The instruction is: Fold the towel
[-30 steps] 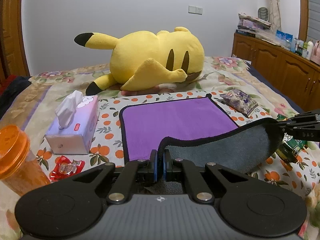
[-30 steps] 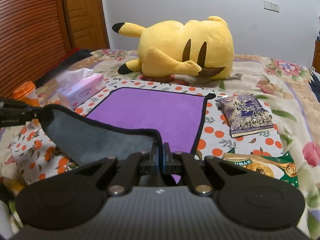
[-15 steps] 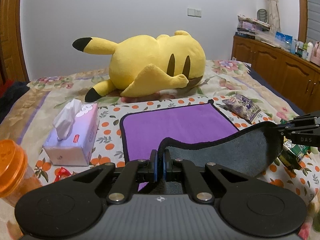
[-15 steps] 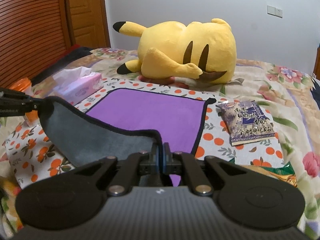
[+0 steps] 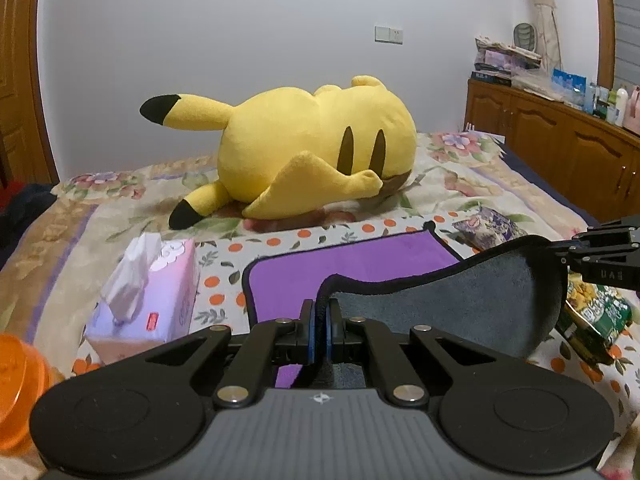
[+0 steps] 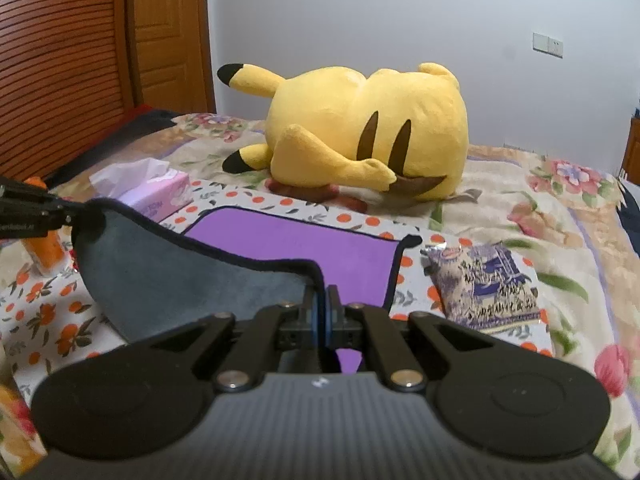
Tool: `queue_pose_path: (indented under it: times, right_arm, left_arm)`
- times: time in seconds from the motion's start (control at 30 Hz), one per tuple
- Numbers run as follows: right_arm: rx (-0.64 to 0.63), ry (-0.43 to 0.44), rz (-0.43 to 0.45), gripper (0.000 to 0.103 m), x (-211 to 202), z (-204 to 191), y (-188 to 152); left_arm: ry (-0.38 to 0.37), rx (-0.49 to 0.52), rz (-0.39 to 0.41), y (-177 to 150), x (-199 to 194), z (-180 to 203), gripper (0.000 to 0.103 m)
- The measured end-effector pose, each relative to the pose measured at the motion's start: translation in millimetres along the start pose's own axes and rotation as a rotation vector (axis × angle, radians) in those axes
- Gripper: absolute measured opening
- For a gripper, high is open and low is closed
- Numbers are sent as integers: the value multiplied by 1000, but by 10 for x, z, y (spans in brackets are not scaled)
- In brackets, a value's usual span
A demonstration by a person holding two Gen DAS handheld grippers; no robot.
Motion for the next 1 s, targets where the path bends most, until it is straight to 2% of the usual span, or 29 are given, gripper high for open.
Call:
queue_pose_path:
  times: [0.77,1.0]
  right_arm:
    - [-38,-75,81,4,124,96,522]
    - [-22,-111,126,4,224,140,610]
  left_arm:
    - [49,-11,39,622,150,-61,6]
    - [67,-22,48,790,338,-109,6]
Point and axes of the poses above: each gripper's, at about its wrist camera, not at the fingertips, and x roughly the way its jaws point, z to its right, y to its top, the point moved 1 cm from there along x, roughly the way its jaws point, and after that the axes turned 15 degrees about -z, right-handed, at the moved point
